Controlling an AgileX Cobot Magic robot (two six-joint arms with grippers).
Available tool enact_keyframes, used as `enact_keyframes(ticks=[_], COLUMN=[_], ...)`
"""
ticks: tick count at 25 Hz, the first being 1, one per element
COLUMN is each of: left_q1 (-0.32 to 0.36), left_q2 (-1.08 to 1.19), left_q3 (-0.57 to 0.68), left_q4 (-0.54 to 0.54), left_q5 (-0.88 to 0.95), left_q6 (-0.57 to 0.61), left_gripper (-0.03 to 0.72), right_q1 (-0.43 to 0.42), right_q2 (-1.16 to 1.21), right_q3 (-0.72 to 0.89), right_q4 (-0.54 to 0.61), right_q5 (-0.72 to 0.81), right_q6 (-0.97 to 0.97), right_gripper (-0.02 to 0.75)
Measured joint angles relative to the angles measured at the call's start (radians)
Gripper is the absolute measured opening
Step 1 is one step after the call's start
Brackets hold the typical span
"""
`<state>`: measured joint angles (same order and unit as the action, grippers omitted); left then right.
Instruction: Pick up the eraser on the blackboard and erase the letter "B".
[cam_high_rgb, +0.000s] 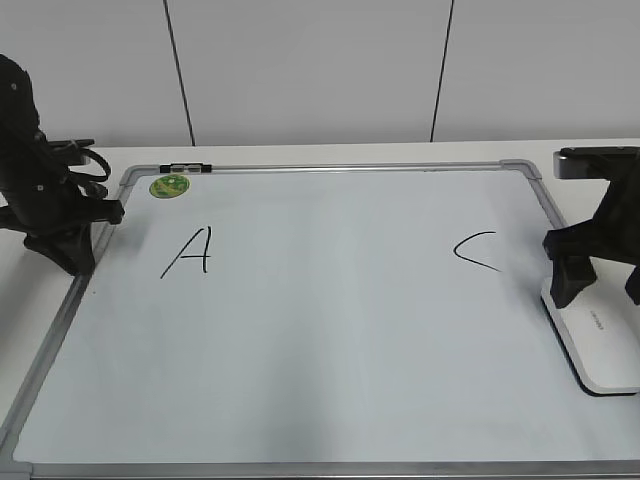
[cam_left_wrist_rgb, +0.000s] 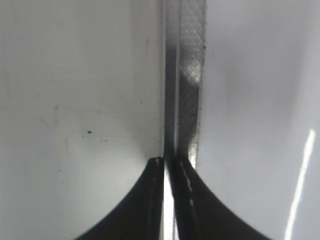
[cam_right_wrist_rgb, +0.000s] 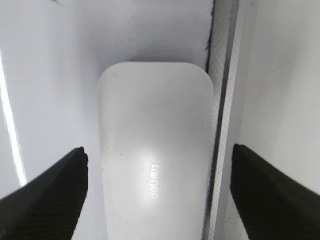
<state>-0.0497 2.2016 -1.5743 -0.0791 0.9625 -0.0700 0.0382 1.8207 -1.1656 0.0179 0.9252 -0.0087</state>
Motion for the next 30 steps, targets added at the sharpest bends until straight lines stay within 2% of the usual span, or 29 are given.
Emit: enact_keyframes(ticks=[3, 6, 10, 13, 17, 22, 26, 30], left_q1=[0.0, 0.0, 0.0, 0.0, 0.0, -0.002, -0.011, -0.019], left_q2=[-0.004, -0.029, -0.084, -0.12, -0.157, -0.163, -0.209, -0.337], left_q3=[0.0, 0.006, 0.006, 0.006, 0.006, 0.006, 0.016, 0.097], left_q4=[0.02, 0.031, 0.043, 0.049, 0.049, 0.033, 0.041, 0.045], left_q5=[0.002, 0.015, 0.034, 0.062, 0.126, 0.217, 0.229, 0.171], left_q6=[0.0, 0.0, 0.0, 0.0, 0.0, 0.0, 0.0, 0.0], left_gripper=[0.188, 0.35, 0.465, 0.49, 0.495, 0.496, 0.496, 0.496], right_q1=[0.0, 0.0, 0.0, 0.0, 0.0, 0.0, 0.0, 0.0], right_q2=[-0.029, -0.053, -0.077, -0.086, -0.091, -0.095, -0.164, -0.299], right_q3=[0.0, 0.0, -0.011, -0.039, -0.092, -0.101, -0.048, 0.06], right_q4=[-0.002, -0.004, -0.008, -0.012, -0.018, -0.018, 0.016, 0.029], right_q5=[0.002, 0.006, 0.015, 0.045, 0.121, 0.199, 0.195, 0.152], right_q6=[0.0, 0.0, 0.009, 0.009, 0.009, 0.009, 0.002, -0.004], right_gripper=[0.667, 0.667, 0.664, 0.644, 0.584, 0.554, 0.549, 0.543])
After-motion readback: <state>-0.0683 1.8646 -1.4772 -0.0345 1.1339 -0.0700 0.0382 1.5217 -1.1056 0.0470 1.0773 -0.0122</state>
